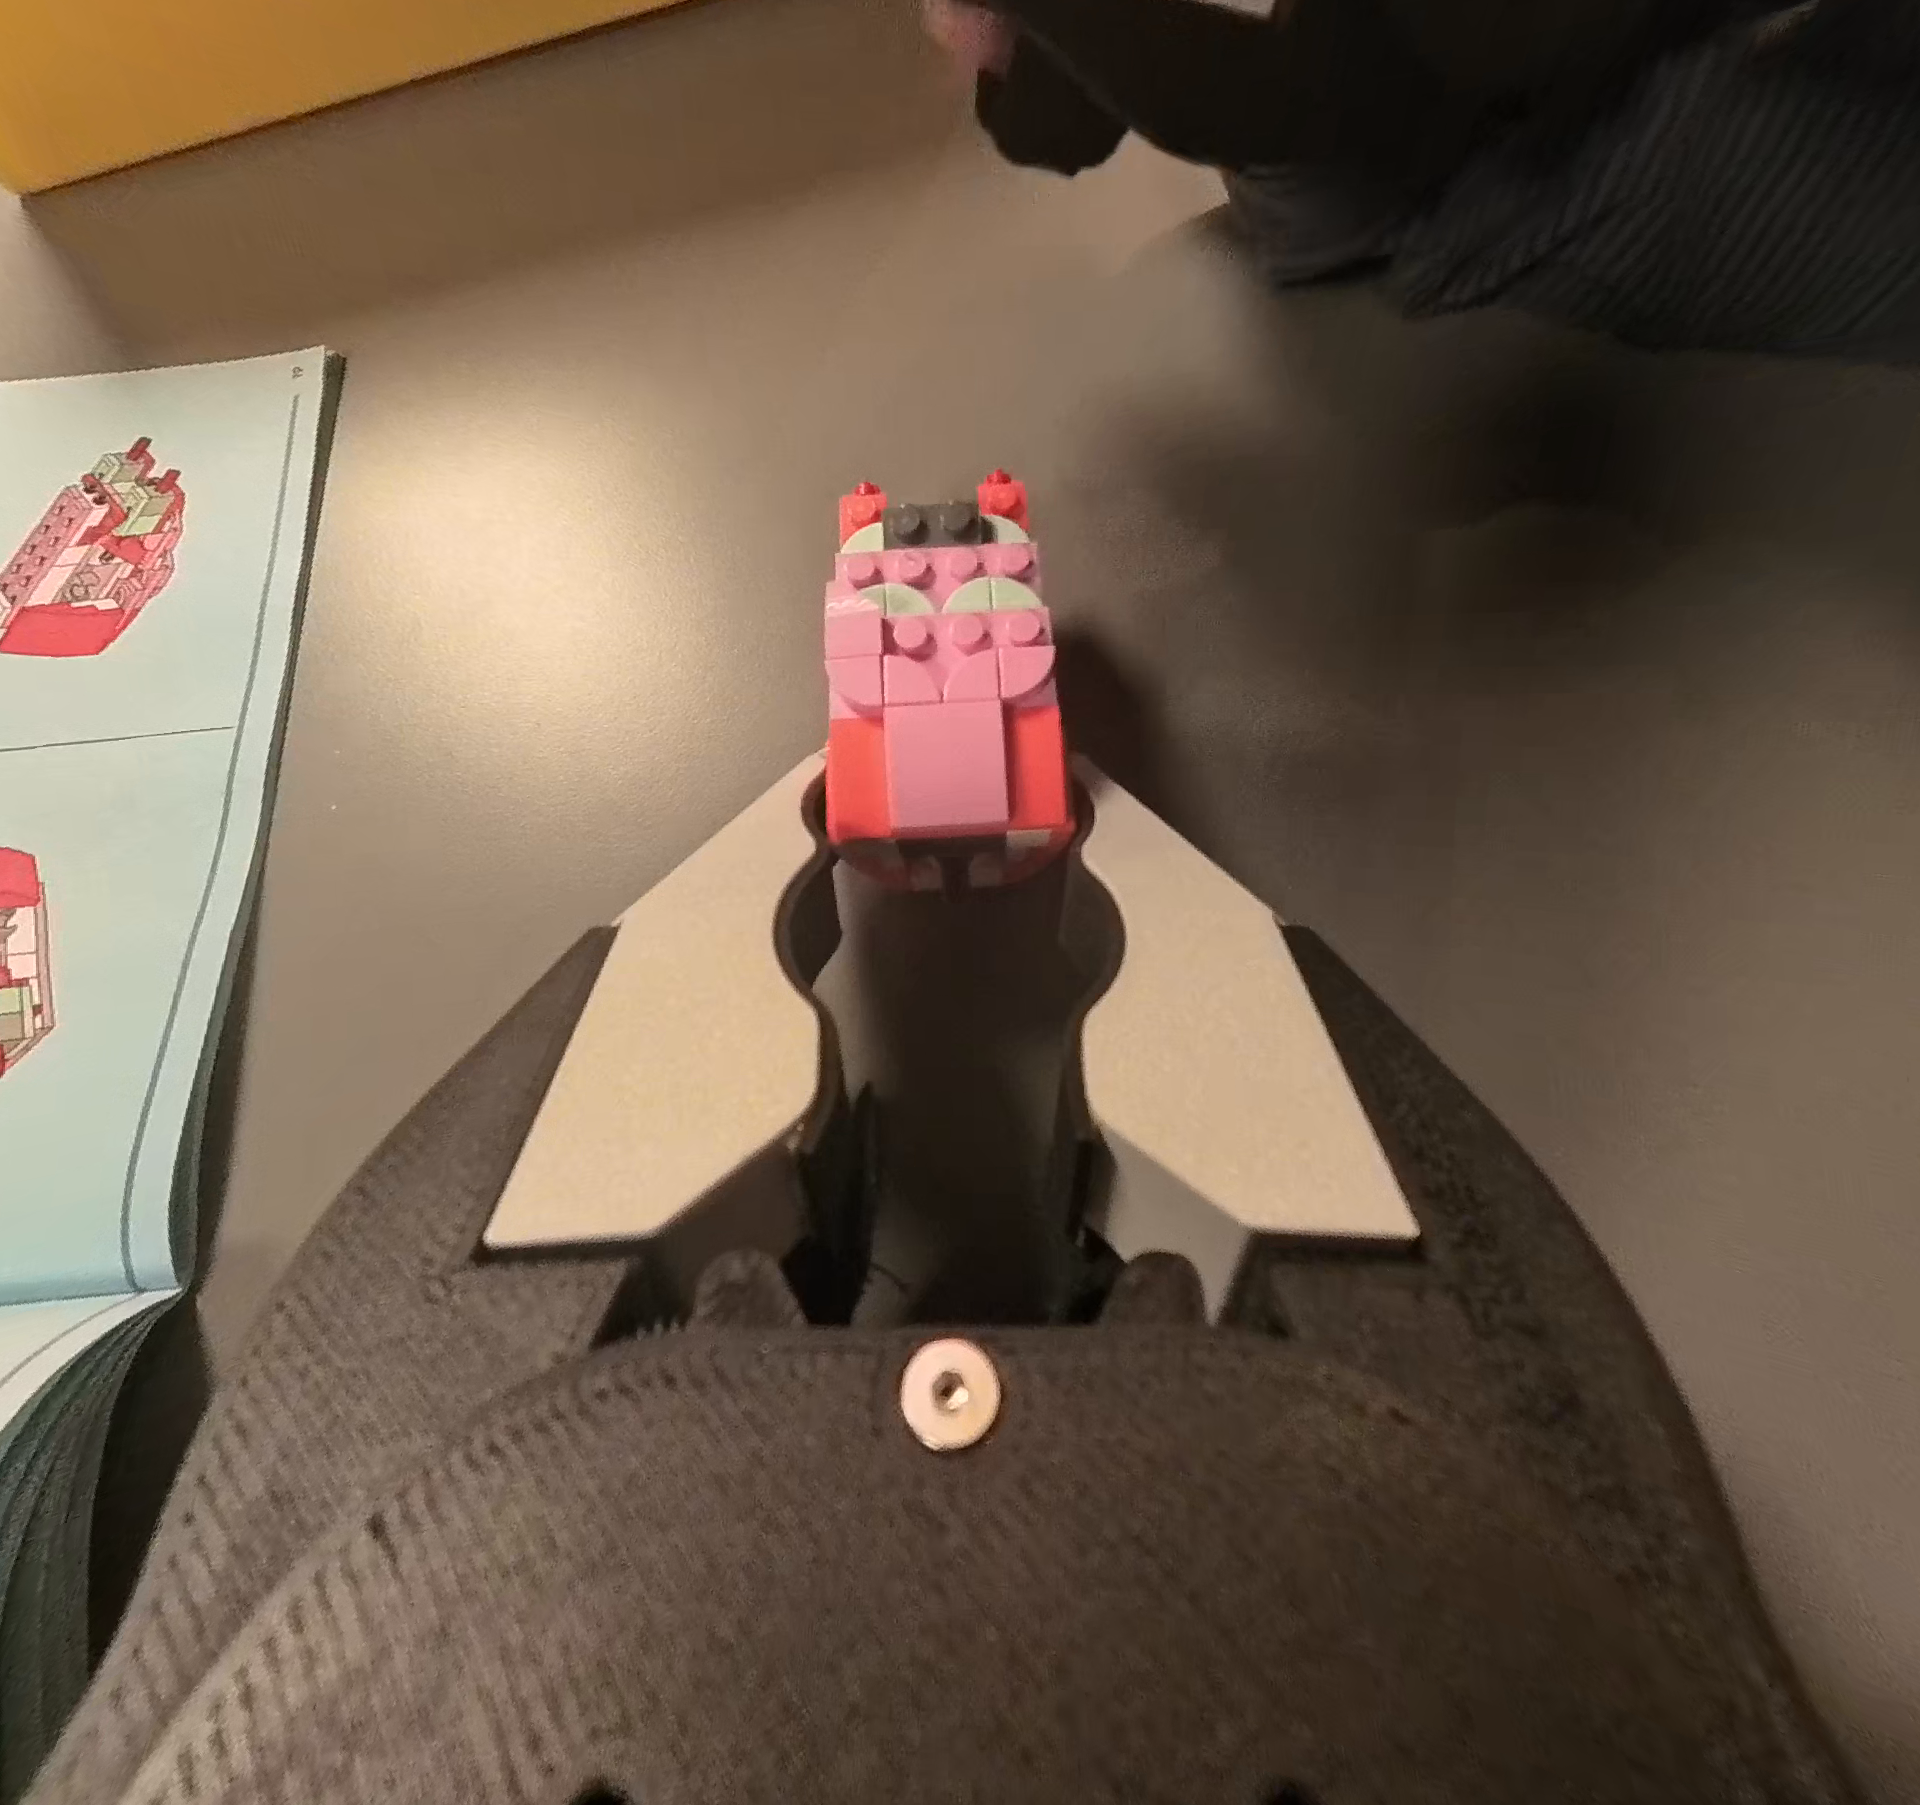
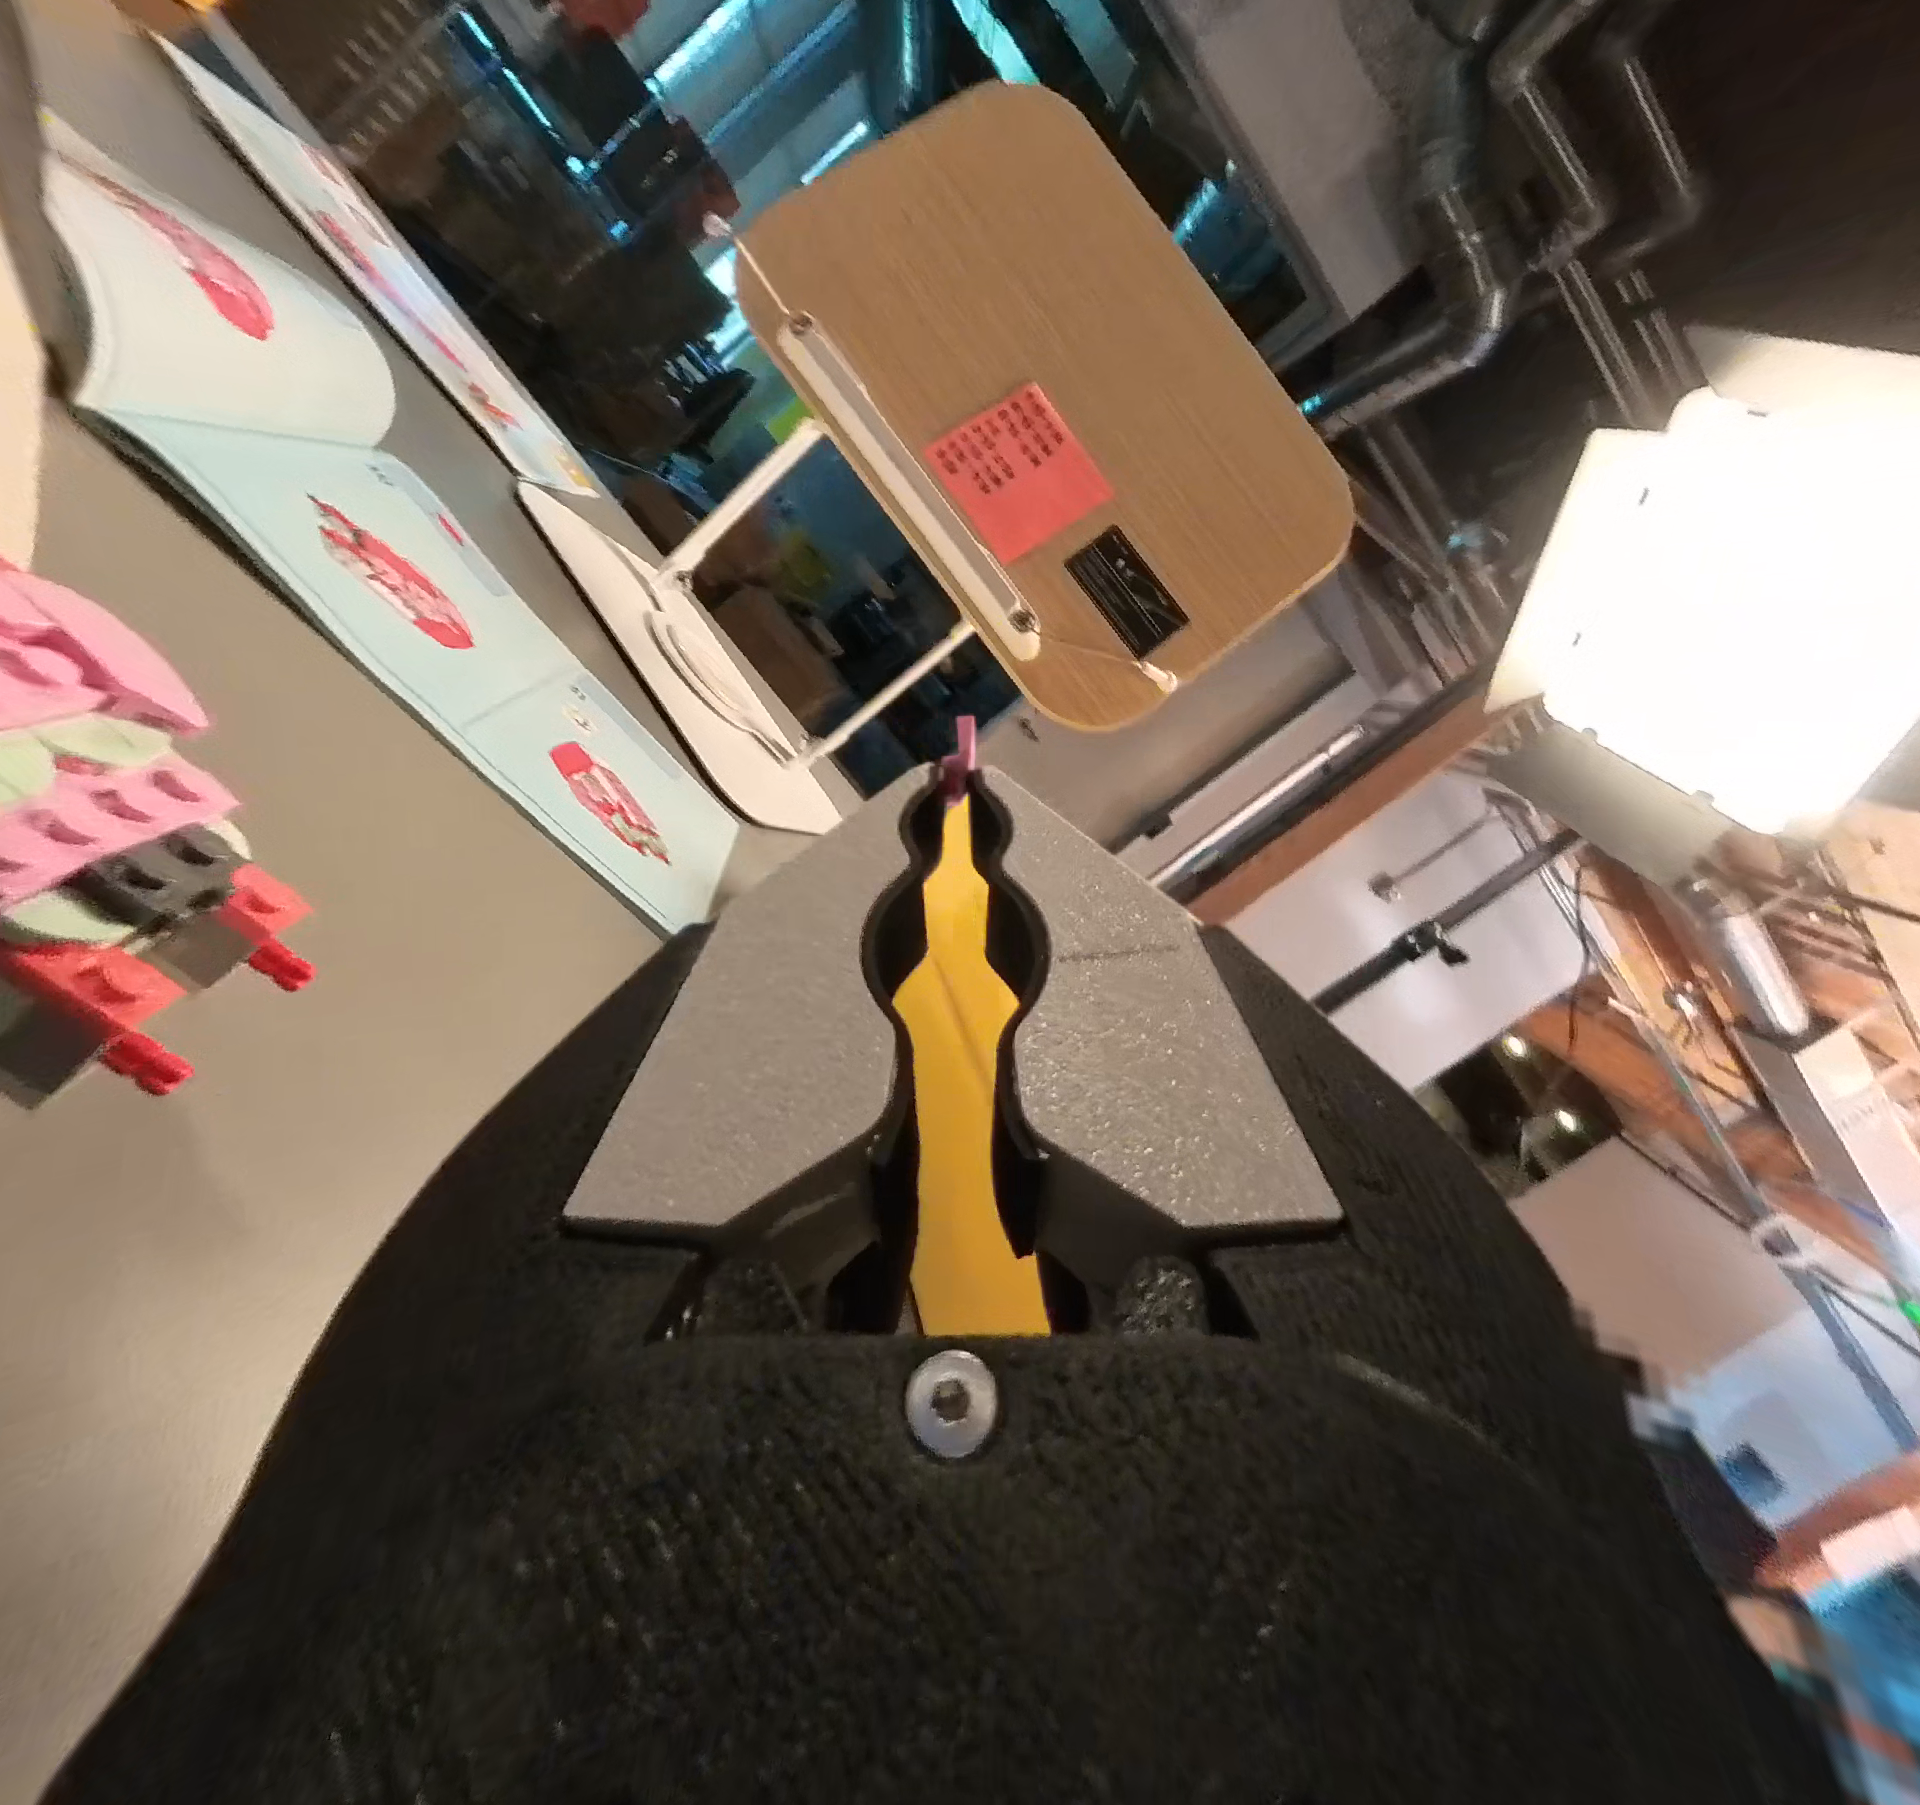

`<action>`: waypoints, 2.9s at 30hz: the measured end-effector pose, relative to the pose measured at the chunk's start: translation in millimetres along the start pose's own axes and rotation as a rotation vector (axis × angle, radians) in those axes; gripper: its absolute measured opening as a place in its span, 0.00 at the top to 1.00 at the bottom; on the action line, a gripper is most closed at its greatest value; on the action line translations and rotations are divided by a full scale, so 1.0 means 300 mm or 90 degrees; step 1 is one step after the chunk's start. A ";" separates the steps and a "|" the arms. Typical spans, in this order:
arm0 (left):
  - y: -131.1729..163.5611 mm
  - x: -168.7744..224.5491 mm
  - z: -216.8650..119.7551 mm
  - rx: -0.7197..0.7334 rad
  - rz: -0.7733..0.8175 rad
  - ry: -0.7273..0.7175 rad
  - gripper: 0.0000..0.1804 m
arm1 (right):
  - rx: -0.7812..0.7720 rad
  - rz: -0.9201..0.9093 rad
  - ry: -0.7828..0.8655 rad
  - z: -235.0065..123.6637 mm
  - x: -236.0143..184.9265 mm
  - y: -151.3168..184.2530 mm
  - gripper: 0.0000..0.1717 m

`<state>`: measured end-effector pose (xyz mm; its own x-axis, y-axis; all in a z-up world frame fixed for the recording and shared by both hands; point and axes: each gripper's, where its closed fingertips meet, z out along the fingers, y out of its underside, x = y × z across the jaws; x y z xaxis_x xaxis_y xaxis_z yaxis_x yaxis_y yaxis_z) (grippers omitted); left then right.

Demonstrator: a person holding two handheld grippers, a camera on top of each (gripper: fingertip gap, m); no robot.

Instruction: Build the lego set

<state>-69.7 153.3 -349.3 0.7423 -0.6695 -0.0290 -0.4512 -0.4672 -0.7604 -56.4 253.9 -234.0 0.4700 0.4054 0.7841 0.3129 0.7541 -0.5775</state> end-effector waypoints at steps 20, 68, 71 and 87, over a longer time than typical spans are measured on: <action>0.004 -0.014 0.005 -0.006 -0.029 -0.001 0.67 | -0.008 -0.044 -0.096 -0.050 -0.105 -0.010 0.99; -0.051 0.073 -0.013 0.058 -0.114 0.109 0.76 | 0.295 -0.430 -0.390 -0.287 -0.333 -0.154 0.99; -0.051 0.075 -0.013 0.057 -0.111 0.111 0.76 | 0.301 -0.440 -0.395 -0.291 -0.342 -0.155 0.99; -0.051 0.079 -0.014 0.057 -0.111 0.117 0.76 | 0.352 -0.521 -0.393 -0.289 -0.344 -0.154 0.99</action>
<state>-47.4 142.2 -335.7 0.6995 -0.6801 0.2195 -0.2726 -0.5378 -0.7977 -47.8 132.3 -308.0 -0.2359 -0.2389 0.9420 -0.1374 0.9678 0.2110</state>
